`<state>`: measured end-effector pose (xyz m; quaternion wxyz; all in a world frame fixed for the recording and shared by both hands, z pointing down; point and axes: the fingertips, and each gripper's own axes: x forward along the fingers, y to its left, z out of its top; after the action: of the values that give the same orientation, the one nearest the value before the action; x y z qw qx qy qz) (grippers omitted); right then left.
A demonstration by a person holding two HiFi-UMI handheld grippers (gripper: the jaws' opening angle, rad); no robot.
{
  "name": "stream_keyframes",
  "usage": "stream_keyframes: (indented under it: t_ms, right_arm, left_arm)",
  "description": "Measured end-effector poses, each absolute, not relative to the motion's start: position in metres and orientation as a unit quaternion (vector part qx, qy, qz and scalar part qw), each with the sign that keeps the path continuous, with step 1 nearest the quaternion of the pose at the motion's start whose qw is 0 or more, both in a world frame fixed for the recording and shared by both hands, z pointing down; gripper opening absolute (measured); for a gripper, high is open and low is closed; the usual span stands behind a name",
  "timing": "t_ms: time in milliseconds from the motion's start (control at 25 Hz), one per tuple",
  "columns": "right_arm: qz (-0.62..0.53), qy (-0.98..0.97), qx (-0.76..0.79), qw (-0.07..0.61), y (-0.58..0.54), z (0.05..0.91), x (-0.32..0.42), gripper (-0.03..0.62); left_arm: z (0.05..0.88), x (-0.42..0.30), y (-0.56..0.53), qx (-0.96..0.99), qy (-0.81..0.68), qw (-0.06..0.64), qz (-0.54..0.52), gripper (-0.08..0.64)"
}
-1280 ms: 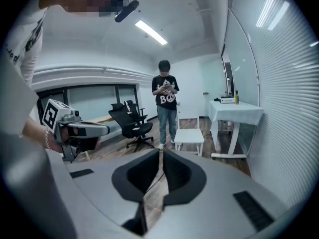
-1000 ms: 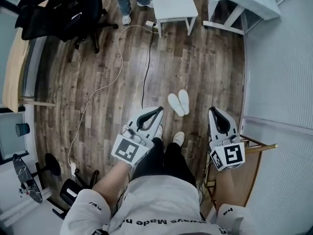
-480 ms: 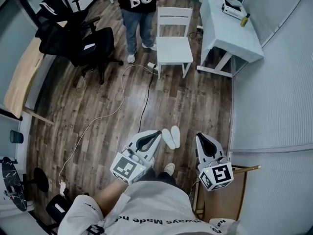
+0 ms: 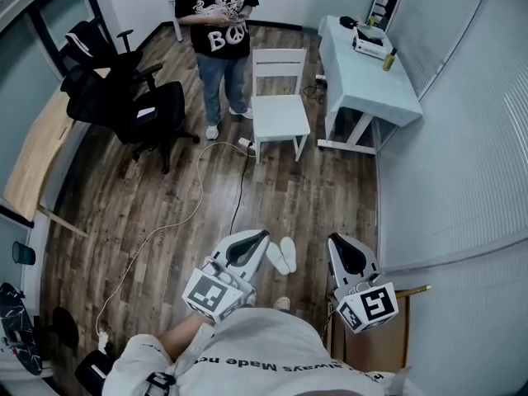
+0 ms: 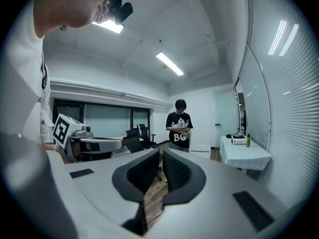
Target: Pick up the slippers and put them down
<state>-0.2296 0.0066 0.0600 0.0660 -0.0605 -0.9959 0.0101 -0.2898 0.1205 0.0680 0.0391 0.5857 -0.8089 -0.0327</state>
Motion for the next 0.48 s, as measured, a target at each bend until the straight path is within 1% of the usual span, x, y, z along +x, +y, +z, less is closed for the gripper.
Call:
stream_keyframes:
  t_ms: [120,480]
  right_arm:
    - [0.004,-0.997,-0.062,0.055,0.008,0.044,-0.228,0.028]
    - [0.0,-0.997,-0.064,0.032,0.01,0.019,-0.222,0.025]
  left_arm:
    - [0.056,-0.285,0.117,0.596,-0.802,0.034,-0.024,0.011]
    - [0.028,-0.281,0.107,0.602,-0.798,0.015,-0.041,0.011]
